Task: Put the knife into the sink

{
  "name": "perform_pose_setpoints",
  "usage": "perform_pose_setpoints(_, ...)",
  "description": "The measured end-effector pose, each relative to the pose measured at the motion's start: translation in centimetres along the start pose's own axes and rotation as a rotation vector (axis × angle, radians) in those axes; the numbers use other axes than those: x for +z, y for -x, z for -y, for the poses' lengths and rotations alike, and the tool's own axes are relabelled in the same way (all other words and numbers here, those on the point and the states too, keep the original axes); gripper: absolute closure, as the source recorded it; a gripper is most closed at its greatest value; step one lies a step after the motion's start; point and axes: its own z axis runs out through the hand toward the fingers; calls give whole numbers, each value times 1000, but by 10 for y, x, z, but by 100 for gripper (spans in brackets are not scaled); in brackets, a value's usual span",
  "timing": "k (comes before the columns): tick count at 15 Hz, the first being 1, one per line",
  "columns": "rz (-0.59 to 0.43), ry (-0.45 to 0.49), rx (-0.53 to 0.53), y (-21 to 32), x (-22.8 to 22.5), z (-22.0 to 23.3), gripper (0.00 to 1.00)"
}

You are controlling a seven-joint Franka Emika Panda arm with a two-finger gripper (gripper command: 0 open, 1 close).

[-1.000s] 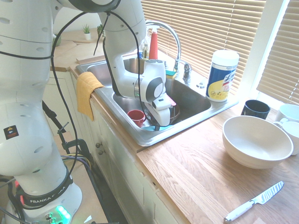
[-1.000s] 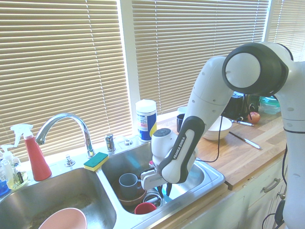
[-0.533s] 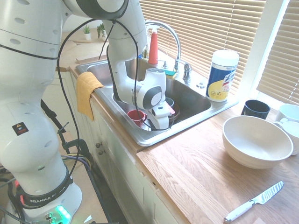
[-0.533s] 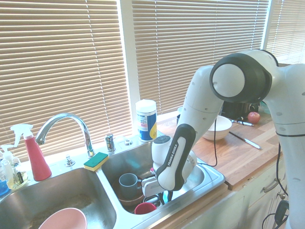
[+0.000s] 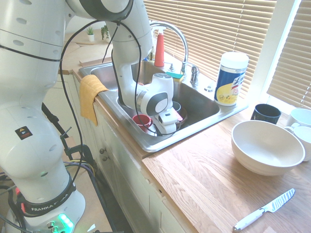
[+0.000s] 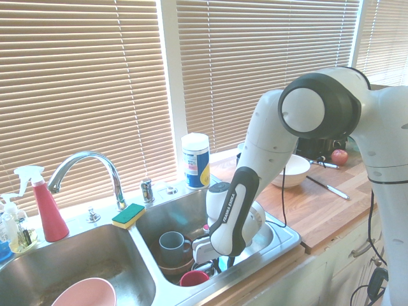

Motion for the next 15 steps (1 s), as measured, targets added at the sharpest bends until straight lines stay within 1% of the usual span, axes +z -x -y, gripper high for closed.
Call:
perform_pose_setpoints(3,-7,-13,-3,-6,-6,0,0)
perform_pose_setpoints(9,-30,-55,-26,-4,-41,-6,0)
perform_pose_setpoints(11,-44,-78,-35,-3,-67,-5,0)
perform_pose_setpoints(15,-73,-117,-71,3,-132,-9,0)
